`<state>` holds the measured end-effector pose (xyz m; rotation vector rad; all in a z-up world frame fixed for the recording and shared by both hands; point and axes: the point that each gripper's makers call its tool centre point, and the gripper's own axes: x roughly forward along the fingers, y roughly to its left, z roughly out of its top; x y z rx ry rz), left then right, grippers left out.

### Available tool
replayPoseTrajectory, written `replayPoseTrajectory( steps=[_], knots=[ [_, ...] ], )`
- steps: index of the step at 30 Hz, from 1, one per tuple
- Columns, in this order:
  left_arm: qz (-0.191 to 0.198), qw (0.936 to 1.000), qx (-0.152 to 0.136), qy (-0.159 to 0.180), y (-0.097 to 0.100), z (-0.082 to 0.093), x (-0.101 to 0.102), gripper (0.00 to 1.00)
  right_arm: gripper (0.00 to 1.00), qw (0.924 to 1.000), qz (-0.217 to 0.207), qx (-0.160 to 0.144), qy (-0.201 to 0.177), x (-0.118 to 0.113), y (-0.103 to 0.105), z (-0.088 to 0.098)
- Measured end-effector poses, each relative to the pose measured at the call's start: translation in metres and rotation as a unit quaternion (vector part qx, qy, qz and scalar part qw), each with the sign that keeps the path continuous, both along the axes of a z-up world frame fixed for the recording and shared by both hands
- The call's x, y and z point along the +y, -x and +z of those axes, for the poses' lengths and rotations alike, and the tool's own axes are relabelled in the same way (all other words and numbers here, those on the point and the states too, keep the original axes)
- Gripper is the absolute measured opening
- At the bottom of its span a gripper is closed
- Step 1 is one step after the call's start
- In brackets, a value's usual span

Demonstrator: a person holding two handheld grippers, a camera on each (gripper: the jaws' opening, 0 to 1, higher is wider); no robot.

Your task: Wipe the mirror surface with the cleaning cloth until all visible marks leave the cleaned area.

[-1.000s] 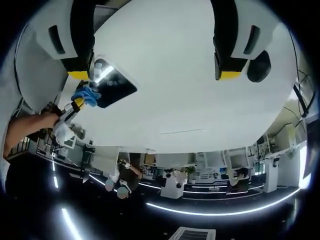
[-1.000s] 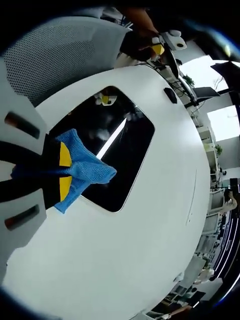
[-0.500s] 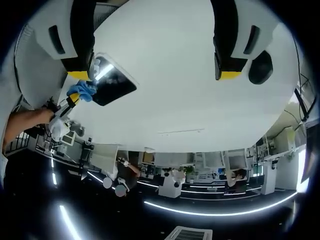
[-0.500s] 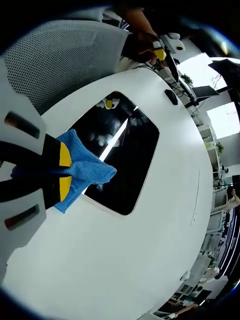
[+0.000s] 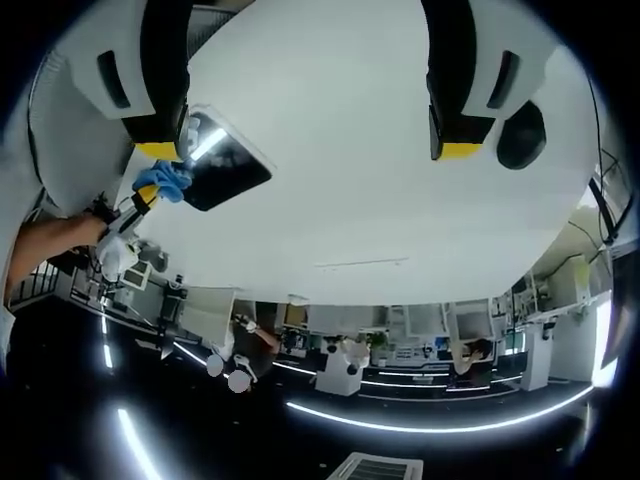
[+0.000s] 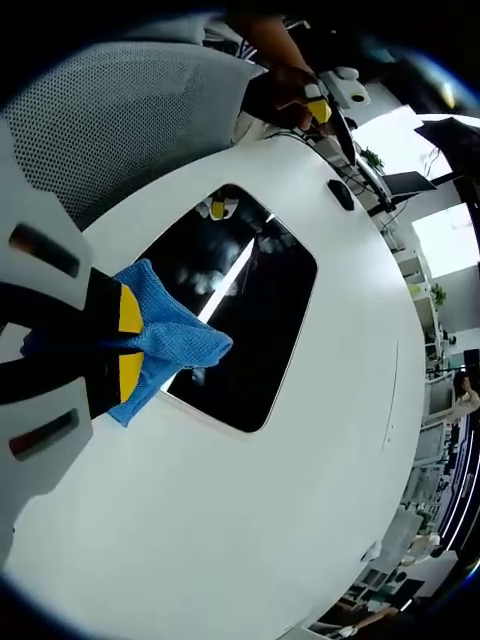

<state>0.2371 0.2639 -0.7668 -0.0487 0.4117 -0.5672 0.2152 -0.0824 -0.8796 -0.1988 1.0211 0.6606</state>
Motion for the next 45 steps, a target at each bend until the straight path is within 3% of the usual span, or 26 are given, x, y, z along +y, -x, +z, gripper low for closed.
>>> replayPoseTrajectory(
  steps=[9,45],
  knots=[
    [-0.002,1.0000,0.001,-0.001,0.000,0.000,0.000,0.99,0.00,1.0000,0.009,0.002,-0.002,0.012,-0.001,0.000],
    [-0.001,0.9999,0.010,0.009,0.004,-0.011,-0.003,0.99,0.00,0.9970,0.074,0.008,-0.021,0.123,0.003,0.000]
  ],
)
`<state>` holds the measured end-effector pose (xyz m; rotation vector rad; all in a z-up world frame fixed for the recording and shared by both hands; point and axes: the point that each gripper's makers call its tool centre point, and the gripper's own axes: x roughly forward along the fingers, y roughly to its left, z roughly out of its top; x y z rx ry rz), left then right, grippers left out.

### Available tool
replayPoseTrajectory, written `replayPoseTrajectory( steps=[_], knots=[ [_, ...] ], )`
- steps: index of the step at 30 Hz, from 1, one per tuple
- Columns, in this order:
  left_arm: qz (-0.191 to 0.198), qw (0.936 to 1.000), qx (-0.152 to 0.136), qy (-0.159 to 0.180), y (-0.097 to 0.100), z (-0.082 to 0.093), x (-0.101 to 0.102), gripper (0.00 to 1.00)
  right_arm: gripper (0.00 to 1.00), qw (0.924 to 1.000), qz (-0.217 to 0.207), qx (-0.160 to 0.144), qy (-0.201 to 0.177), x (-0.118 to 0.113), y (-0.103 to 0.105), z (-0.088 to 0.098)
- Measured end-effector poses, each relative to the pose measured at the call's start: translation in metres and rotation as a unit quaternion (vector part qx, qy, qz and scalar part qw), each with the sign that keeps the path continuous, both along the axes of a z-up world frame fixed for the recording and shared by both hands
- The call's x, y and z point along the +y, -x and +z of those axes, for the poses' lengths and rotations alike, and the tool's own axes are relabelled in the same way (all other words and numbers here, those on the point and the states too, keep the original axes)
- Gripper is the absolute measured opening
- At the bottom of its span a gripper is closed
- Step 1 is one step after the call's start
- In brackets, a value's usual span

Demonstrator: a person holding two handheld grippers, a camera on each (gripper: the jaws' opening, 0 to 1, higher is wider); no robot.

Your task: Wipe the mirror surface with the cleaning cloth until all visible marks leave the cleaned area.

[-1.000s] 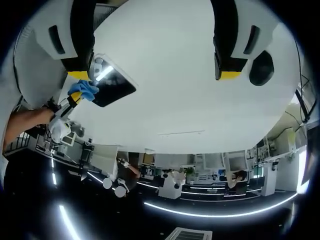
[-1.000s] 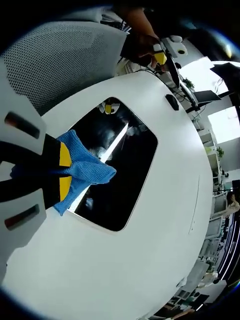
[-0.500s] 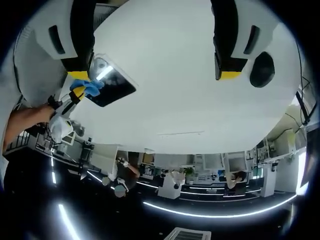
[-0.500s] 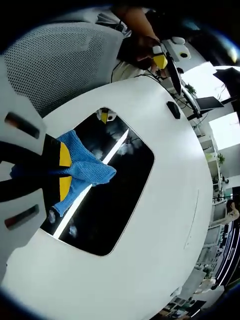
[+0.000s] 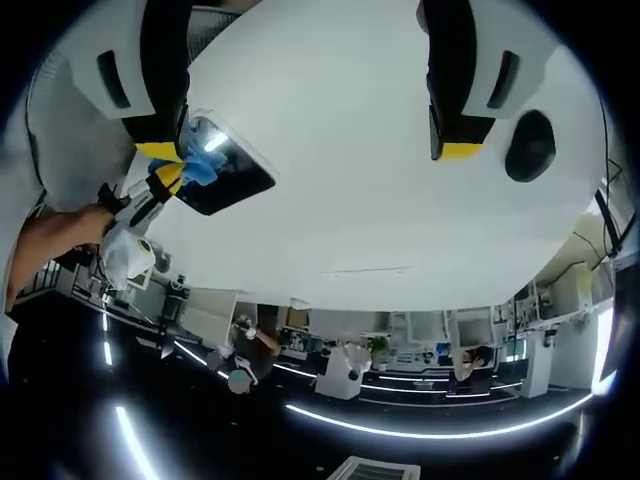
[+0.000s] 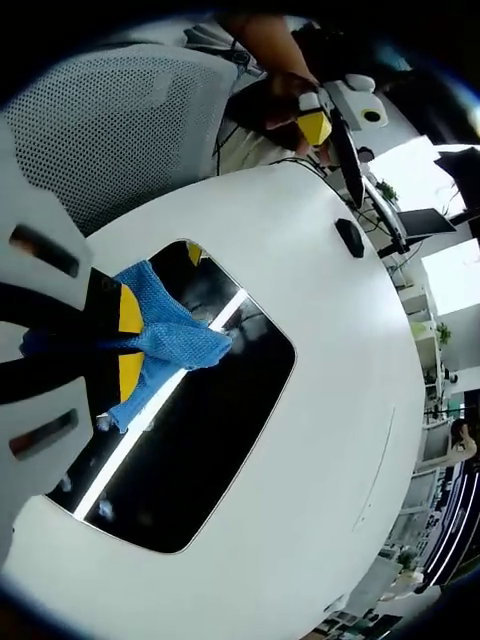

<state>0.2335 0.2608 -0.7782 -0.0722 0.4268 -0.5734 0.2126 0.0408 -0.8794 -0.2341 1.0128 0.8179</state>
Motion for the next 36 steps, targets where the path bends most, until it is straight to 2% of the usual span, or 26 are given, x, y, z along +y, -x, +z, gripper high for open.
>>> replayPoseTrajectory(
  steps=[17,22,29,36],
  knots=[
    [0.001,1.0000,0.003,0.003,0.001,-0.003,0.001,0.99,0.00,0.9992,0.037,-0.011,0.013,0.035,0.002,0.000],
    [0.002,1.0000,0.002,0.002,0.005,0.003,-0.003,0.99,0.00,0.9989,0.044,-0.010,0.013,0.043,0.003,0.001],
    [0.005,1.0000,0.001,-0.001,0.006,0.006,0.002,0.99,0.00,0.9979,0.062,-0.011,0.010,0.060,0.006,0.001],
    [0.010,0.9999,0.001,-0.004,0.007,0.007,0.008,0.99,0.00,0.9975,0.069,-0.011,0.010,0.061,0.007,0.000]
  ],
)
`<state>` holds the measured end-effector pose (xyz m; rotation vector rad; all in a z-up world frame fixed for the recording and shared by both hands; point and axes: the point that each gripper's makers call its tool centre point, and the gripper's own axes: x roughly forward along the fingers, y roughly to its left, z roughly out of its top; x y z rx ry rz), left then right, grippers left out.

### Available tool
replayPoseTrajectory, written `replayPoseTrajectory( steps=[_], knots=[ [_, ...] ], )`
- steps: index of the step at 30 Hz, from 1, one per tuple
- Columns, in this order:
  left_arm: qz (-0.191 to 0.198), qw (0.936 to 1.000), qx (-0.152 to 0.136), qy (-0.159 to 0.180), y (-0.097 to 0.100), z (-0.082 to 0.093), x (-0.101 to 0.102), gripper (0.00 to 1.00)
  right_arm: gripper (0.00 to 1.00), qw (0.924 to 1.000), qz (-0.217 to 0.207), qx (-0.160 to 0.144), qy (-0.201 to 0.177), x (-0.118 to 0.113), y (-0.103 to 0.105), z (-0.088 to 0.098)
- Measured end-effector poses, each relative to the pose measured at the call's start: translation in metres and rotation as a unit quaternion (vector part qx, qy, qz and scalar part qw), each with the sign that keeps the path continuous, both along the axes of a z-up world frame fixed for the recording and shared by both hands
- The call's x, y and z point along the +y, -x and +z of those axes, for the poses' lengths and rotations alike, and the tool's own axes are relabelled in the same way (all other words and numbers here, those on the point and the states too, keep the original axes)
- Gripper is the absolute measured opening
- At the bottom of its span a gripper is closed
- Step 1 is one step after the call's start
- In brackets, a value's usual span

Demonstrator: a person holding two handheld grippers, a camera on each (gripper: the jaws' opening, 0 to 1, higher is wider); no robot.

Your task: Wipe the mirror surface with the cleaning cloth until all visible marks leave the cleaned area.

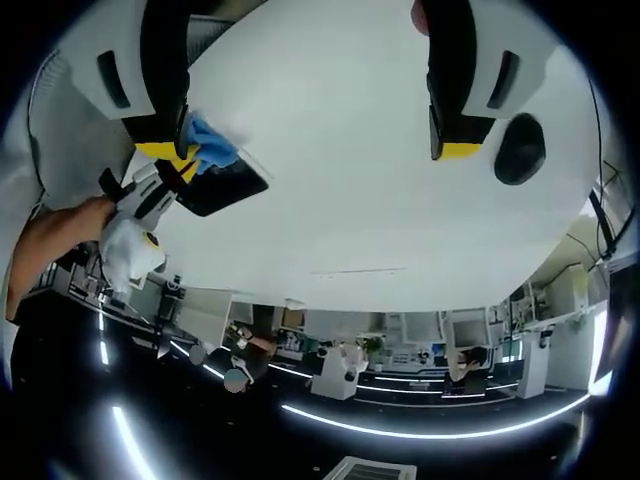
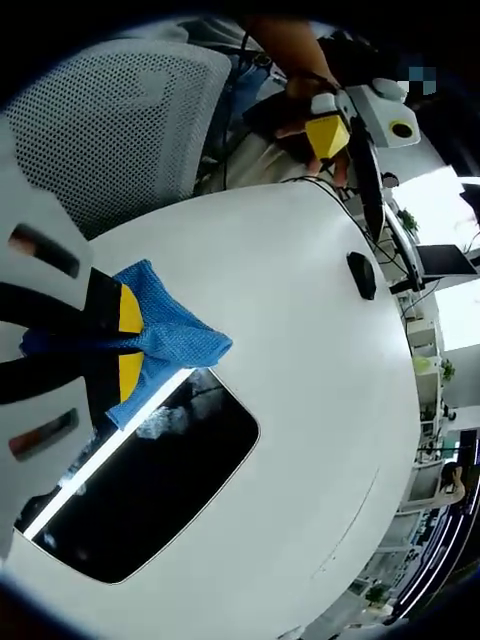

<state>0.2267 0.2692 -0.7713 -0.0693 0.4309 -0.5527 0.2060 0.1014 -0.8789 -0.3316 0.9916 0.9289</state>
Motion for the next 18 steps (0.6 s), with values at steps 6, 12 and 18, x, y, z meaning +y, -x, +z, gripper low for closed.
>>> replayPoseTrajectory(
  steps=[6,12,18],
  knots=[
    [0.001,1.0000,0.001,-0.001,0.000,-0.001,0.003,0.99,0.00,1.0000,0.005,0.001,0.001,0.000,0.000,0.000],
    [0.004,1.0000,-0.002,0.000,0.000,0.003,0.002,0.99,0.00,1.0000,0.005,-0.004,0.001,0.000,-0.010,0.000],
    [0.000,1.0000,0.000,0.001,0.001,0.002,-0.003,0.99,0.00,0.9999,0.008,-0.006,0.002,0.002,-0.023,0.000]
  ],
)
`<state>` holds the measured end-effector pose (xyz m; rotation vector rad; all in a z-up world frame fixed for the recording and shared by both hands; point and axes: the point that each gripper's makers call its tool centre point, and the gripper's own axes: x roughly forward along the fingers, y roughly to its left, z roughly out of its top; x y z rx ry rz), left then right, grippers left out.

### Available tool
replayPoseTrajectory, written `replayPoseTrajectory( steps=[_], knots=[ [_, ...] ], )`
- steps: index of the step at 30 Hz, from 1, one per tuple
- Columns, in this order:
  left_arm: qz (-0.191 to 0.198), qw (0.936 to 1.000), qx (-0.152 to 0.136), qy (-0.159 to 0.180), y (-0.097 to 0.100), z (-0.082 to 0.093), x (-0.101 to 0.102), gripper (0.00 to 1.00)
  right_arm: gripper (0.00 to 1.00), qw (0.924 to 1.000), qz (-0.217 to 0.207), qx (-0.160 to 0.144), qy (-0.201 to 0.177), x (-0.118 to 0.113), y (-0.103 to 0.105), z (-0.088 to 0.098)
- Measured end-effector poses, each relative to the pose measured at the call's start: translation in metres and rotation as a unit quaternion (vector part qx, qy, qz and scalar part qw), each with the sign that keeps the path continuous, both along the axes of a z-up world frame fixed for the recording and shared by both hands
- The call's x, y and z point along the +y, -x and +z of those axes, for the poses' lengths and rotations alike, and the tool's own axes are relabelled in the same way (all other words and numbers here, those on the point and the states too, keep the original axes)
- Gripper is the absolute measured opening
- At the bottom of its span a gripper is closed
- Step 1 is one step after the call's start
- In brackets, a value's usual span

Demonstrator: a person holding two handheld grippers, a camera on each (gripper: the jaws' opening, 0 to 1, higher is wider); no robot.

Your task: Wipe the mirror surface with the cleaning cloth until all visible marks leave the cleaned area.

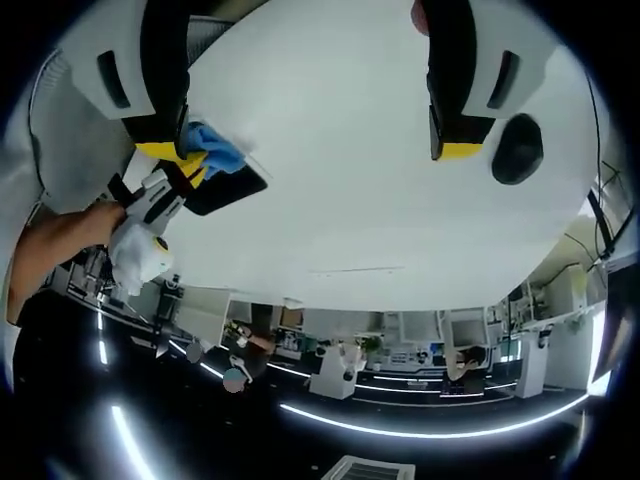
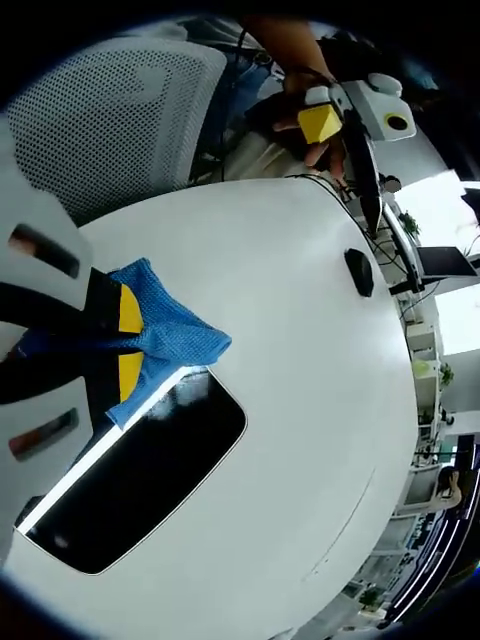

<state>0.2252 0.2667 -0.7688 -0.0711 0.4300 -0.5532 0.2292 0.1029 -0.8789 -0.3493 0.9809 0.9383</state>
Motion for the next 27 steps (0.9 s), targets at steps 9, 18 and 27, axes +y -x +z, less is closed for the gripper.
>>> replayPoseTrajectory(
  steps=[9,18,27],
  knots=[
    [0.003,1.0000,0.003,0.002,0.000,-0.001,0.002,0.99,0.00,1.0000,0.001,-0.005,0.004,0.002,-0.020,0.000],
    [0.010,0.9999,0.004,0.005,-0.001,-0.005,0.009,0.99,0.00,0.9999,0.000,-0.012,0.007,0.003,-0.045,0.000],
    [0.014,0.9998,0.008,0.006,0.002,-0.006,0.008,0.99,0.00,0.9997,0.006,-0.020,0.012,0.004,-0.061,-0.001]
  ],
)
